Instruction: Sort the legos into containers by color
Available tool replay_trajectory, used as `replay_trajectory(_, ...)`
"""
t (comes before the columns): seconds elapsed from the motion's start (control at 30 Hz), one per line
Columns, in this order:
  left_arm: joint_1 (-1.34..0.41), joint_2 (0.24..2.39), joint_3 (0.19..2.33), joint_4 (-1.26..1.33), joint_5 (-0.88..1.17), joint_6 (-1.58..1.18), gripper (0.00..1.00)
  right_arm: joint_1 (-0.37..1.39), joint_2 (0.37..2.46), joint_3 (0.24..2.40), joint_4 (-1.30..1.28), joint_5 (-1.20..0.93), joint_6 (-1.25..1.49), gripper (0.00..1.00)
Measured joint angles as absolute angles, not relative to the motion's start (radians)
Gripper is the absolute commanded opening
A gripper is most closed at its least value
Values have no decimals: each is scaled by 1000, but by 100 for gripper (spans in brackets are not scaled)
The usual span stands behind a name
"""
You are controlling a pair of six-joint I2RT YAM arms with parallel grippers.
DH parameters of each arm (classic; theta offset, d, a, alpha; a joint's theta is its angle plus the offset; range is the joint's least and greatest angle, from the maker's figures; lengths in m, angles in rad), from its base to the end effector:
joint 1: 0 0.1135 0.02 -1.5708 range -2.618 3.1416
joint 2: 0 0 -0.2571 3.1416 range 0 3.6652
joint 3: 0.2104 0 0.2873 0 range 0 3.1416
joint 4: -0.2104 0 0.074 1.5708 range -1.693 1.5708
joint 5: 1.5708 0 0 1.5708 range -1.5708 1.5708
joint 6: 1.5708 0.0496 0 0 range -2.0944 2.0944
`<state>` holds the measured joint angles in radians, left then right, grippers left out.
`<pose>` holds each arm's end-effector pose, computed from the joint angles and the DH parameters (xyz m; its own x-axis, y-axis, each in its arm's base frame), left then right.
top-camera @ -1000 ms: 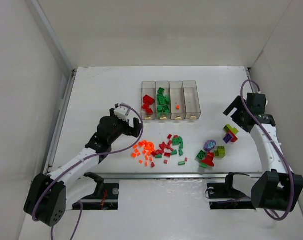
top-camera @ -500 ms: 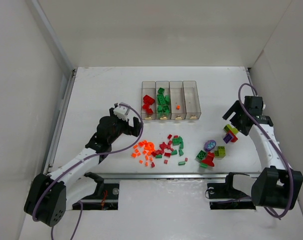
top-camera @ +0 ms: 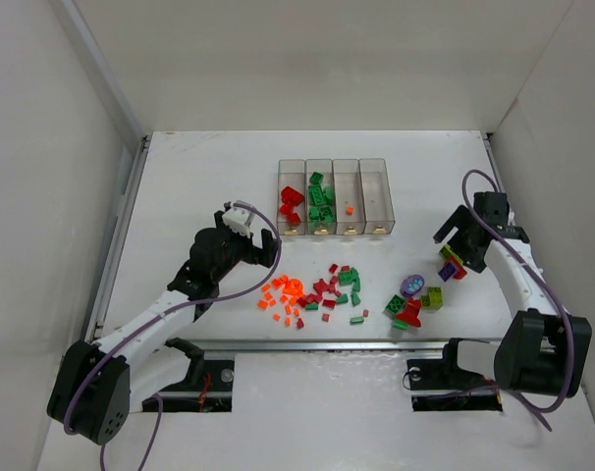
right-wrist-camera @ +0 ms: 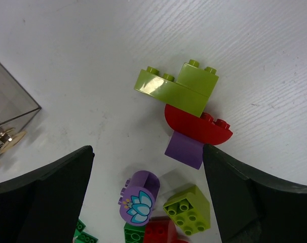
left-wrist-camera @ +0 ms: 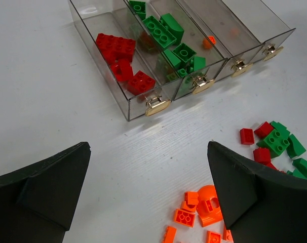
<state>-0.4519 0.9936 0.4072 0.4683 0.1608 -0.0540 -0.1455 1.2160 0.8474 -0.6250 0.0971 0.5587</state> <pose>0.2386 -0.1246 0.2090 -0.1368 0.0072 -0.9906 0.5675 0.8202 -0.0724 0.2780 -0.0456 0.2059 -0.5988 0.6210 -0.5058 0.6063 0.7641 0.2204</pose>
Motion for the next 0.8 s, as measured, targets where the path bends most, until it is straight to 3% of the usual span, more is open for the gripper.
replay_trajectory(0.6, -452, 994, 407, 469, 154, -54, 100, -146, 1276, 801, -615, 97, 566, 92)
replay_trajectory(0.8, -452, 994, 407, 469, 154, -58, 100, -146, 1310, 801, -603, 97, 566, 87)
